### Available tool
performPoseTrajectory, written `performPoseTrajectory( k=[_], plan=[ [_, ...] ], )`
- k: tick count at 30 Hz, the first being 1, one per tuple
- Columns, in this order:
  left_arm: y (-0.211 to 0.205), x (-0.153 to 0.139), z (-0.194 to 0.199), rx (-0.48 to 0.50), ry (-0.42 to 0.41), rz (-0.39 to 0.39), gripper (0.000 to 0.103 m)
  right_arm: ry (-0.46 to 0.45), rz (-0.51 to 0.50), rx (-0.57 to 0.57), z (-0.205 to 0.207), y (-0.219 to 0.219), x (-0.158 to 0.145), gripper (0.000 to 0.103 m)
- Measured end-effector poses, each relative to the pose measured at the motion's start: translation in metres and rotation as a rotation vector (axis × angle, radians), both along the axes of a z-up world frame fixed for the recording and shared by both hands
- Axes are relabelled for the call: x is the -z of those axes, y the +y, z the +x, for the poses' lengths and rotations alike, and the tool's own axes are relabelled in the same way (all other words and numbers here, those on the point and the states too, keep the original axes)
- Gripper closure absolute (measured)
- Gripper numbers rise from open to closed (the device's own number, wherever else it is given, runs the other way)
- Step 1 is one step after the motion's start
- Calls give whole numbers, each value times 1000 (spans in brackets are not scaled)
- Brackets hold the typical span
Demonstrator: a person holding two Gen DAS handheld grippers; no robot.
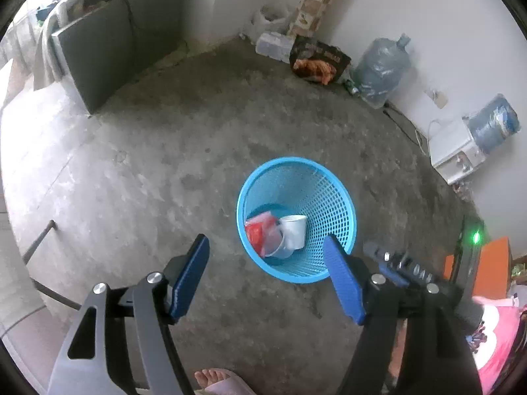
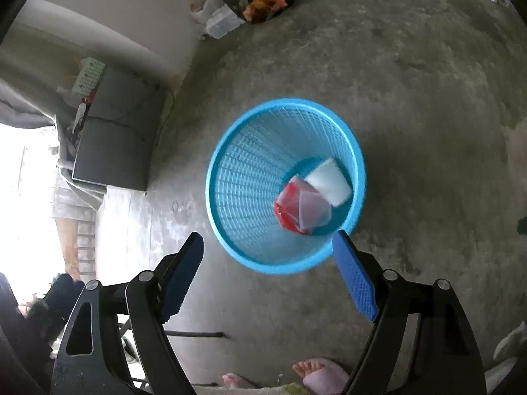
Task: Collect trash
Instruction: 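Carry the red wrapper and clear lid over the wastebasket and release both, then return both tools to the table and grasp the white tissue with the right tool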
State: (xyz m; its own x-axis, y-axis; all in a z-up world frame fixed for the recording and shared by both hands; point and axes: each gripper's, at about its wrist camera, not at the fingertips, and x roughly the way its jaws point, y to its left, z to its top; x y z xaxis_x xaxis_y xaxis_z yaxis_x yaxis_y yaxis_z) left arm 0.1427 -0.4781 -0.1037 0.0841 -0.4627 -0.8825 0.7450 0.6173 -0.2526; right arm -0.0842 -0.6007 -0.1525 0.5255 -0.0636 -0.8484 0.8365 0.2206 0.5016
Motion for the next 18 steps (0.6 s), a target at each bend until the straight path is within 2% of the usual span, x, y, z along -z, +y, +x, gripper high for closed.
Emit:
performPoseTrajectory(
  k=[7,10,15,18],
  plan=[
    [33,-40,-7,-27,3,-80,34,-32,-44,-42,-6,28,-21,26],
    [58,-58,-14,-26,-8,-105,30,-50,-69,-105,-1,45,-35,26],
    [113,-84,-23,-45,-2,-165,25,-85,-103,-208,14,76,-62,24],
    [157,-100,-25,-69,-32,-197,24,-122,-114,-264,26,91,-76,24]
  ],
)
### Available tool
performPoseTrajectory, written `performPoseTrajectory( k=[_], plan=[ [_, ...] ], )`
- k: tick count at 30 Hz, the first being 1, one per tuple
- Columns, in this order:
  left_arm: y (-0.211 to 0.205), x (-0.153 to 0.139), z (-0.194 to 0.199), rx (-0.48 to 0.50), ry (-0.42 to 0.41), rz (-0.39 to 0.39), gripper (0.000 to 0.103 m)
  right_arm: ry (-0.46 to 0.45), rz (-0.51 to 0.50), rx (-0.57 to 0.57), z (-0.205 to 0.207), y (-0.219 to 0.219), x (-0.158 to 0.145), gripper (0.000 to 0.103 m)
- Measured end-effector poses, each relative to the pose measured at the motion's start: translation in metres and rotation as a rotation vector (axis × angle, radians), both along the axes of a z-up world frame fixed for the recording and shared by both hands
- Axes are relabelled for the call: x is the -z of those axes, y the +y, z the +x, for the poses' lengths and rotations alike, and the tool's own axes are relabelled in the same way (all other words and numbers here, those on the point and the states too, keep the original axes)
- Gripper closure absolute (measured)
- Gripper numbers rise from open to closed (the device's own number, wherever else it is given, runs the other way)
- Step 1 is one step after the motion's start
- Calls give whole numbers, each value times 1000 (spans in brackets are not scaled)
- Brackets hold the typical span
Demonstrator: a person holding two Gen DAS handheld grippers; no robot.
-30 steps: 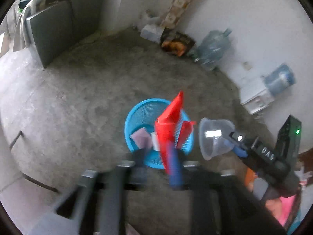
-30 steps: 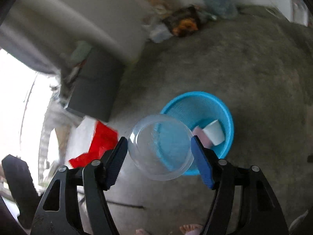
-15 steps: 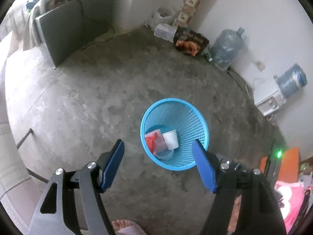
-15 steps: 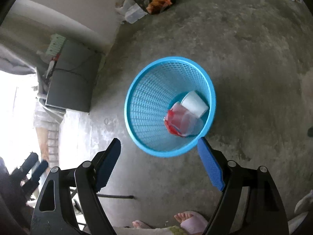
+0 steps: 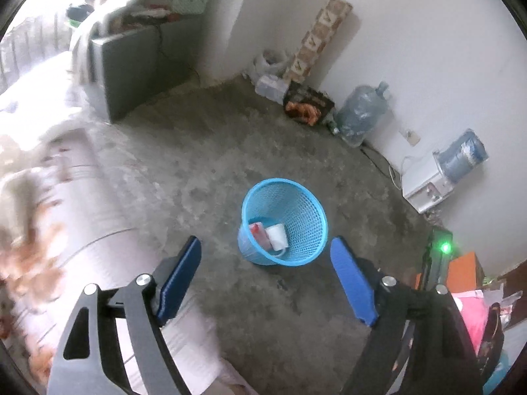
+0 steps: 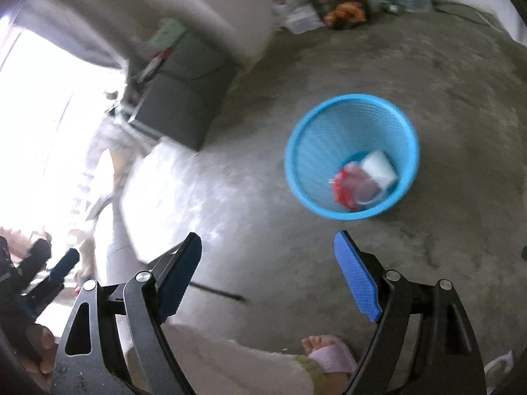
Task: Collect trash
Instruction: 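Return both tools to the table and grasp the white tissue with the right tool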
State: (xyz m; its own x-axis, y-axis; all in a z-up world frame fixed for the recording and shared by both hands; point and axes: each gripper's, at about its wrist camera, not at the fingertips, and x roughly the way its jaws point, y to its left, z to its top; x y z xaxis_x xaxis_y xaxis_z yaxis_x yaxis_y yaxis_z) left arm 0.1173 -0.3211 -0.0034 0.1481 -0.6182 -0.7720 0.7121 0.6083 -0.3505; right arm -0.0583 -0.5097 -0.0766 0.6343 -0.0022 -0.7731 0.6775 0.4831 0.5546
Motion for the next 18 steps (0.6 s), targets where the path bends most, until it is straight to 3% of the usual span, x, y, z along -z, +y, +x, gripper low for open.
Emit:
performPoseTrajectory(
  k=[18],
  plan=[
    [228,-46,45,-303,-72,-115,21,-118,-135,-415,128,103,-75,24]
  ],
)
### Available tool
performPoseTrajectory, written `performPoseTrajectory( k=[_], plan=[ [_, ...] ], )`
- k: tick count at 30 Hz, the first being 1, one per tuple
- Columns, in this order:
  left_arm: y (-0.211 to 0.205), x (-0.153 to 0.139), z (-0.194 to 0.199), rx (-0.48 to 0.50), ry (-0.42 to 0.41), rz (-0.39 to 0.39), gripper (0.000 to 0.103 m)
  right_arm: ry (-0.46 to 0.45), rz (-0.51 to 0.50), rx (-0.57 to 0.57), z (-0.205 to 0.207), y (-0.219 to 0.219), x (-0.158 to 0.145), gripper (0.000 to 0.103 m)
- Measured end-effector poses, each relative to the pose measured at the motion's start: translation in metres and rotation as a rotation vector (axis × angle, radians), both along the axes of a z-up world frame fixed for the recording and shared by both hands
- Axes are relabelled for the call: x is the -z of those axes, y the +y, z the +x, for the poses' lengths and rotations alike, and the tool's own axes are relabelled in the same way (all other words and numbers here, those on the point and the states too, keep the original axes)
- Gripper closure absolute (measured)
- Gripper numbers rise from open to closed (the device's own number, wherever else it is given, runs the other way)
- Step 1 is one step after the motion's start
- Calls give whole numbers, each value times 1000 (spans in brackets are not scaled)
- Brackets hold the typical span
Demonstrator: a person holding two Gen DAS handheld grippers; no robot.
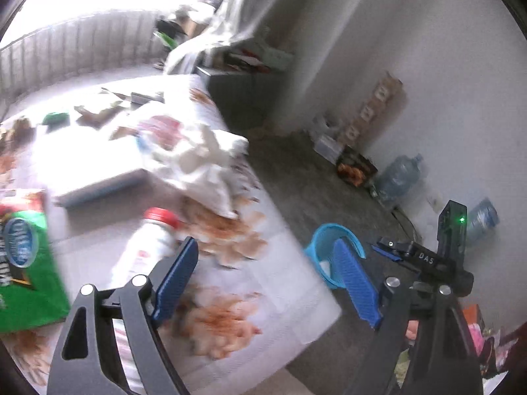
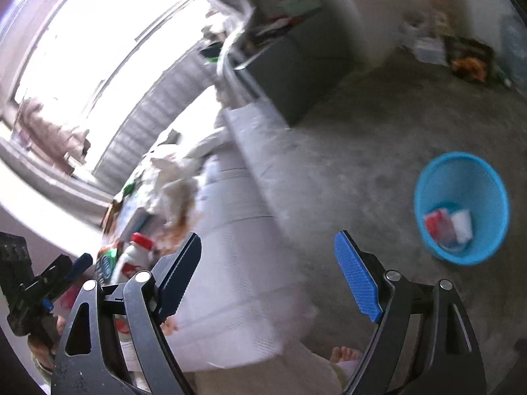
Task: Collect trash
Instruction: 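Return both tools to the table and grasp the white tissue with the right tool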
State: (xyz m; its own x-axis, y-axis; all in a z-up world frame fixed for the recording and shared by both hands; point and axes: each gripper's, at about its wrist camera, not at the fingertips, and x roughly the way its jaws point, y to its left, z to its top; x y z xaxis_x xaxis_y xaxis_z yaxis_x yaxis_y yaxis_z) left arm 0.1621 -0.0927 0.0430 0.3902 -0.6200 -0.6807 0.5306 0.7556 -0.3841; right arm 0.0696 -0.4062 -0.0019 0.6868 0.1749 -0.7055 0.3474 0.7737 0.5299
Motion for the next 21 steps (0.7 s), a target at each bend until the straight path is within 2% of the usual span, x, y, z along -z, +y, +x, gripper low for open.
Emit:
performPoseTrajectory(
  k=[6,12,14,17,21],
  plan=[
    [39,-13,23,-47,-39,-39,21,-41,74,-96,52,20,-14,24],
    [29,-14,53,6,2,-60,21,-41,131,-158,131,25,-21,24],
    [16,-12,64,39,1,-25,21,-28,87,-162,161,30,-23,25],
    [-4,-5,77,94,-2,27,21,22,-26,-185,209,41,-18,33],
    [-33,9,100,147,30,97,21,90,-130,-232,249,53,-1,42]
  ],
)
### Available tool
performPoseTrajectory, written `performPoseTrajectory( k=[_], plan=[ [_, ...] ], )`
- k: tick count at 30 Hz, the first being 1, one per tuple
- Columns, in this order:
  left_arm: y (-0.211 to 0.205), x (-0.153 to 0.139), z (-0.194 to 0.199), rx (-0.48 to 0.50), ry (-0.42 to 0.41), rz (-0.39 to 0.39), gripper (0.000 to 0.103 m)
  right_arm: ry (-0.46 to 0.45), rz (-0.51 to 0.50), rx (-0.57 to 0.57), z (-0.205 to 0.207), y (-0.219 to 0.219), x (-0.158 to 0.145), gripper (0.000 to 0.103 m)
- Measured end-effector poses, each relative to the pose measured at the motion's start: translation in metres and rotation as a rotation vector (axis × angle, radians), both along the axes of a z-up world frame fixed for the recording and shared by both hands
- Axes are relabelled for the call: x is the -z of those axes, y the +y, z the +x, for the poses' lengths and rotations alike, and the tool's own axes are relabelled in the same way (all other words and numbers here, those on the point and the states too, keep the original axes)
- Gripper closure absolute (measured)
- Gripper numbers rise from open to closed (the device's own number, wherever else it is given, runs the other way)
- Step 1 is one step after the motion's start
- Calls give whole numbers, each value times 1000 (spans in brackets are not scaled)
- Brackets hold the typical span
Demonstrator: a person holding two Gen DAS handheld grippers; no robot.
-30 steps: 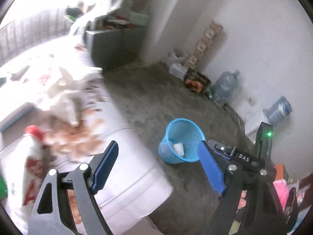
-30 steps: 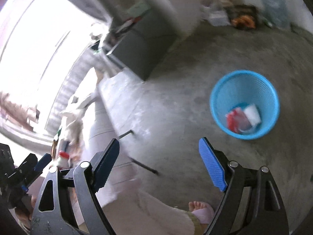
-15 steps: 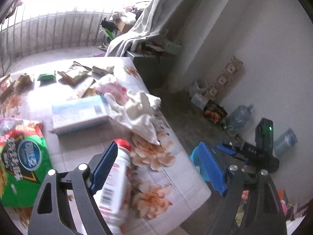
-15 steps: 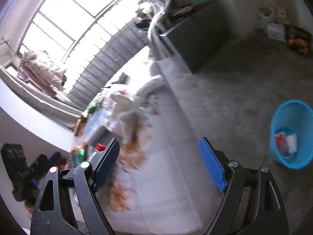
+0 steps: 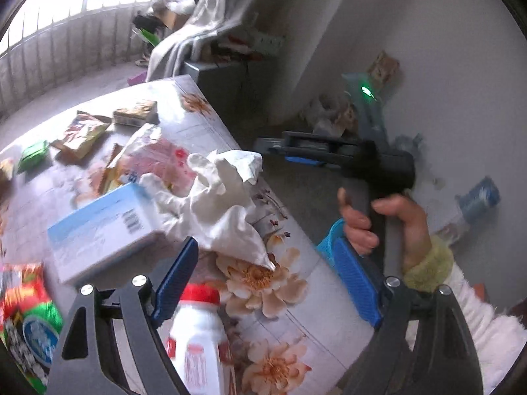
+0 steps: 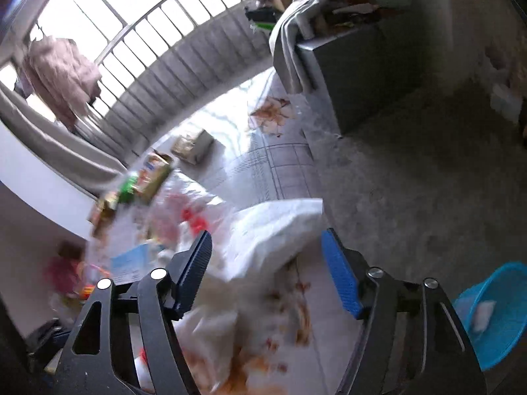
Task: Collect trash
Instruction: 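Return both tools to the table and grasp the white tissue with the right tool, then lift the white tissue with the right tool while the left tool grasps the white glove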
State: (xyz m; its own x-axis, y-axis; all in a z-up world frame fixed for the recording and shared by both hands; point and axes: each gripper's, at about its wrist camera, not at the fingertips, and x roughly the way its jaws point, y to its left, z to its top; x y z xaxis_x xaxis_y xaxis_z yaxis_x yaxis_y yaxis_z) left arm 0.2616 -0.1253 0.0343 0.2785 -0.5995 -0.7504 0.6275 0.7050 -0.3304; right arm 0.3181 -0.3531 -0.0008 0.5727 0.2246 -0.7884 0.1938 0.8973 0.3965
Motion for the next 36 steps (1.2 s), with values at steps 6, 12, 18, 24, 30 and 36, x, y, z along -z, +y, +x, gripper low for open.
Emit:
performPoseTrajectory(
  k=[6,12,18,24,30,36],
  plan=[
    [-33,15,35,24,-5,110,21,76,-54,-47,15,6,30,69],
    [-55,33,63,-14,-51,218,30,70,9,-36,5,3,39,85],
    [-66,54,84,-33,-44,273,54,58,25,-28,3,0,43,91],
    [-59,62,93,-64,0,251,83,51,28,-27,6,0,40,98],
    [-49,55,87,-55,-1,217,95,47,55,-14,4,-1,40,100],
    [-31,29,65,-29,-62,173,96,22,81,-8,-7,0,33,101]
  ],
)
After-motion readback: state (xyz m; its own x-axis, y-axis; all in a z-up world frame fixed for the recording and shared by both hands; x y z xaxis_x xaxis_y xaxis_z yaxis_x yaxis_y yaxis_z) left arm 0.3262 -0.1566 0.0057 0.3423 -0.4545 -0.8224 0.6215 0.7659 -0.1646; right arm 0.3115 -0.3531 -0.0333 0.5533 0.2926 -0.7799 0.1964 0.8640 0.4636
